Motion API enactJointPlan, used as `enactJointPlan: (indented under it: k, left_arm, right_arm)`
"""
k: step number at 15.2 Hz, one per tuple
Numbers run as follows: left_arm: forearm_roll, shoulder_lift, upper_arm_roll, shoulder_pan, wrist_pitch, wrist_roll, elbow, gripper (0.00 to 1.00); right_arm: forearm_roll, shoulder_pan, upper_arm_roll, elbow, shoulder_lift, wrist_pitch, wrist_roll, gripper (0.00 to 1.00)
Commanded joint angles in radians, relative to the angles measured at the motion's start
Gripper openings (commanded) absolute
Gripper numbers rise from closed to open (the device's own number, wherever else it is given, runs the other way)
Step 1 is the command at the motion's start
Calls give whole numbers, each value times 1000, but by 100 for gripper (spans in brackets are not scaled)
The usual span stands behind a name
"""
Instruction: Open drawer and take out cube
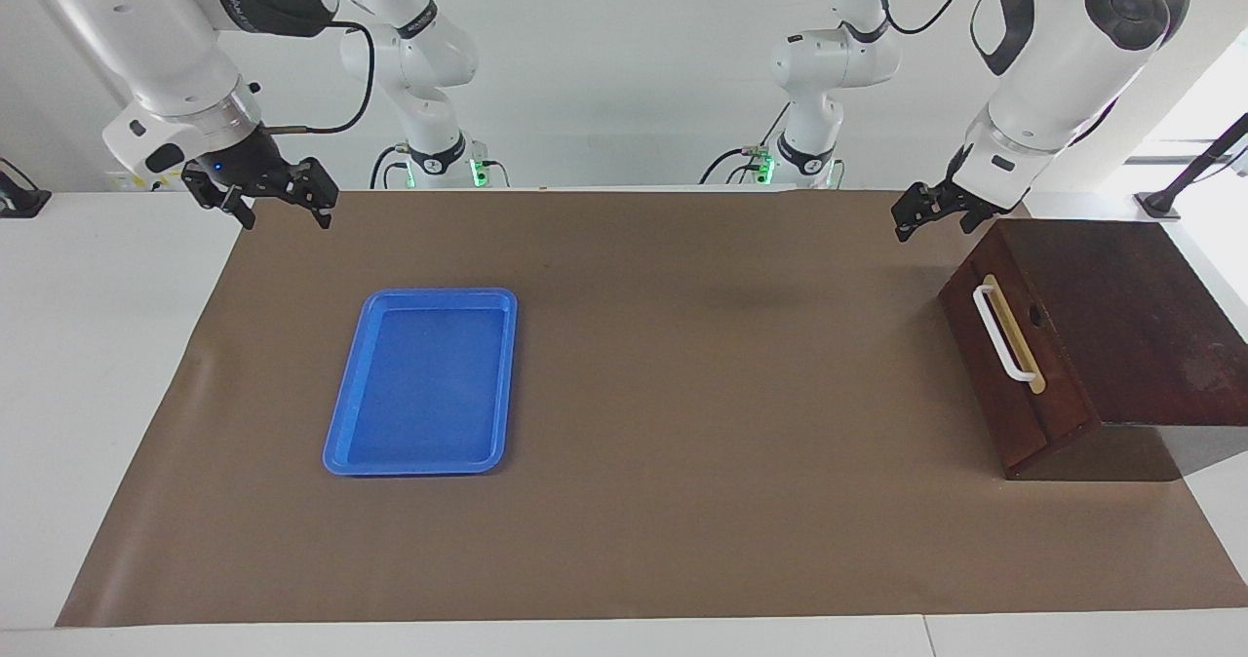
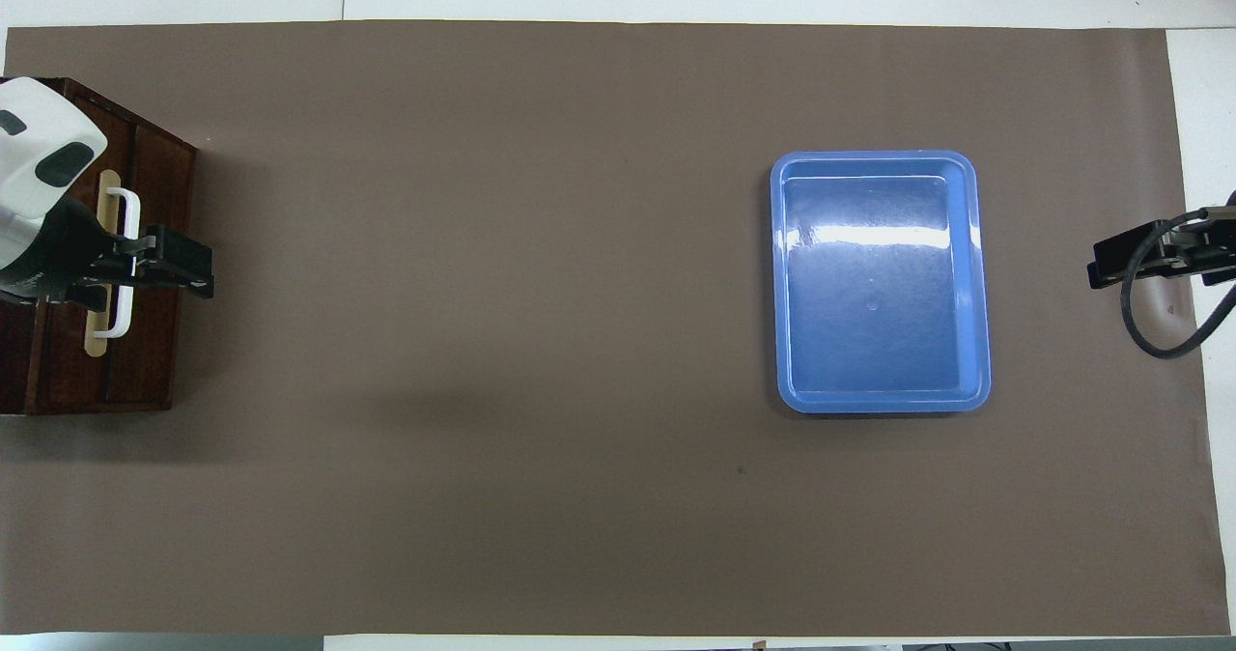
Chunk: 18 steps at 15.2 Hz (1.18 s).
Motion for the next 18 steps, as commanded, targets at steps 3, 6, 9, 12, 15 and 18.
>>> enactJointPlan:
  k: [3, 6, 9, 12, 15, 18]
  left_arm:
    - [-7, -22, 16, -21, 10, 16, -30, 100]
    - [3, -20, 16, -25, 65, 34, -31, 100]
    - [55, -23, 16, -25, 195, 77, -95, 100]
    - [163, 0, 9, -53, 305, 87, -140, 100]
    - [323, 15, 11, -49, 454, 146, -242, 100]
    - [389, 49, 13, 5, 597, 180, -303, 100]
  right_arm:
    - [-20, -21, 14, 3, -3, -6, -28, 100]
    - [-20, -23, 11, 5, -3, -8, -29, 100]
    - [-20, -23, 8, 3, -3, -9, -28, 100]
    - [-20, -23, 6, 3, -3, -11, -29, 100]
    - [-18, -24, 3, 2, -3, -6, -58, 100]
    - [-16, -27, -1, 2, -5, -9, -66, 100]
